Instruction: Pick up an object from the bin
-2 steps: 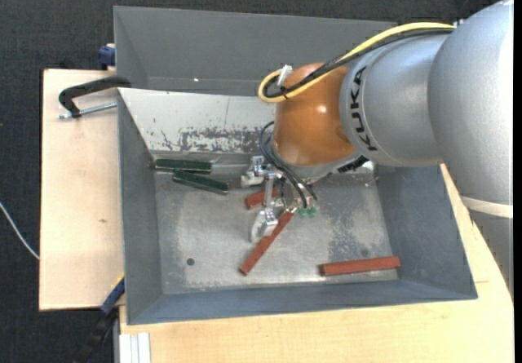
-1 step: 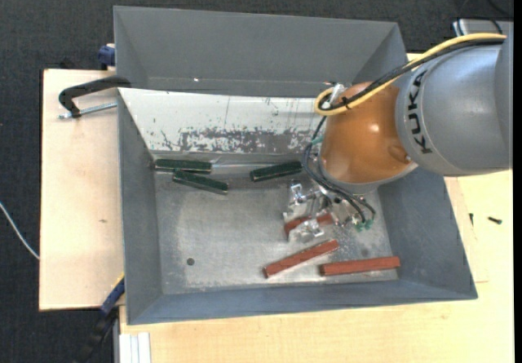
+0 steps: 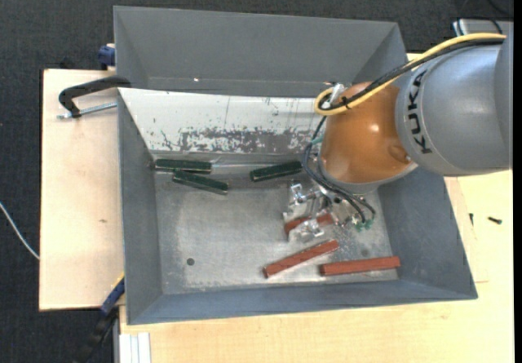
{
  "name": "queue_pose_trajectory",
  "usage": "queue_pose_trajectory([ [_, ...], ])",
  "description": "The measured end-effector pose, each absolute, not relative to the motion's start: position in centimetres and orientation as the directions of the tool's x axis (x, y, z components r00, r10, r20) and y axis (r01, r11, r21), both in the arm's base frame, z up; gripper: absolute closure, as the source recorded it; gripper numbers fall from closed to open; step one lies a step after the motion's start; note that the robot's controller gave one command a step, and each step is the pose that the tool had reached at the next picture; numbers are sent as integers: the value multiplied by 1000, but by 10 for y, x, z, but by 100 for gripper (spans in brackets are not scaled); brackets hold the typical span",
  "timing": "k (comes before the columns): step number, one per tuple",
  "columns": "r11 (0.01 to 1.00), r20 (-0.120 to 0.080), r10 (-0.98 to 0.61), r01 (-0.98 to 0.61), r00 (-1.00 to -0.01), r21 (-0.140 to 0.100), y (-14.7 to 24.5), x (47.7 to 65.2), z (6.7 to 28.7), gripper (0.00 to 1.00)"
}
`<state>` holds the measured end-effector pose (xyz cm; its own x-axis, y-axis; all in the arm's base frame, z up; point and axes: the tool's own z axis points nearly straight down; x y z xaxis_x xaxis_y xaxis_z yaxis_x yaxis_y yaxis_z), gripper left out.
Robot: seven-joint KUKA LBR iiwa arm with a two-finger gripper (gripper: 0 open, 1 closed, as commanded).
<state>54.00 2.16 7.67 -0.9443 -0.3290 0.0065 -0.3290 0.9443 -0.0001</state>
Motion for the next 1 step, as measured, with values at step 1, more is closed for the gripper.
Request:
queue_pose_trajectory([
  [1,816,-5,-578,-578,-816,-1,18,542,237,100],
])
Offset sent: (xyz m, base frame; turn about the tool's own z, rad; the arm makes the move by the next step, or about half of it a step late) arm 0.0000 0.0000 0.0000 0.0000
